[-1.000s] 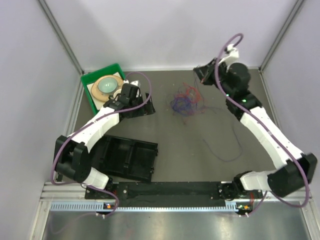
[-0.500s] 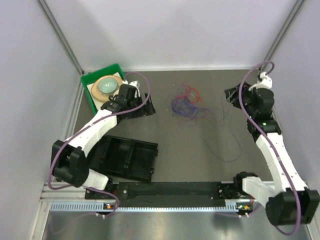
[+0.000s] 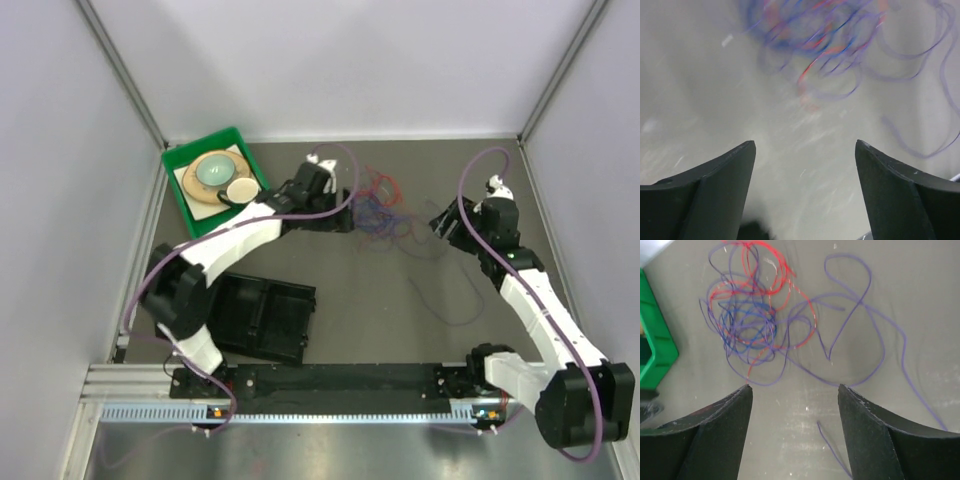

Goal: Untangle the cables

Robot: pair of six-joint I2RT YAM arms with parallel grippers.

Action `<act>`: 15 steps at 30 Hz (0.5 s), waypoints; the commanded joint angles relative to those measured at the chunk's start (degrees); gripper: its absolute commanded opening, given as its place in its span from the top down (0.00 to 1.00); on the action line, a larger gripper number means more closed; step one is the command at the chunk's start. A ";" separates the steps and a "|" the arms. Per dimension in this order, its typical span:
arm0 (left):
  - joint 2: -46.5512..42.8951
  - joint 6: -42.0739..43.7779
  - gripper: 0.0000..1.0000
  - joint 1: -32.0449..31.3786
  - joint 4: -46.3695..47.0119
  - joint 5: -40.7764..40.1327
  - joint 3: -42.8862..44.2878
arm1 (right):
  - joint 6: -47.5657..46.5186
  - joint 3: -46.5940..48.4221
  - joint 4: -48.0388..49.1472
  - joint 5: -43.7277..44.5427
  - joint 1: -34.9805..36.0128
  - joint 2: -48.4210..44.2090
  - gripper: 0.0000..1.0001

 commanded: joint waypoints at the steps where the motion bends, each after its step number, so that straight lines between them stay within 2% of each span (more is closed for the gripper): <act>1: 9.44 -0.68 0.17 -4.03 -1.99 -7.49 13.25 | 1.85 -1.81 2.50 -0.74 0.92 0.30 0.32; 2: 11.28 -2.08 0.23 -4.74 -2.87 -12.40 15.03 | 2.03 -2.07 2.59 -0.56 0.92 0.12 0.32; 4: 16.56 -3.41 0.28 -5.80 -5.07 -15.33 20.20 | 2.12 -2.77 2.68 -0.21 0.92 -0.93 0.32; 5: 18.23 -4.20 0.35 -6.06 -5.86 -17.17 21.71 | 2.03 -2.78 2.50 0.05 0.92 -1.28 0.32; 9: 24.03 -2.45 0.38 -8.60 -7.01 -25.07 27.26 | 1.33 -2.78 0.75 1.02 0.92 -1.99 0.32; 12: 26.32 1.42 0.39 -9.58 -4.12 -25.54 29.20 | 1.24 -3.04 0.57 1.02 0.92 -2.34 0.32; 15: 30.01 2.56 0.41 -9.58 -4.98 -26.59 32.53 | 1.33 -3.39 0.83 0.76 0.92 -1.64 0.32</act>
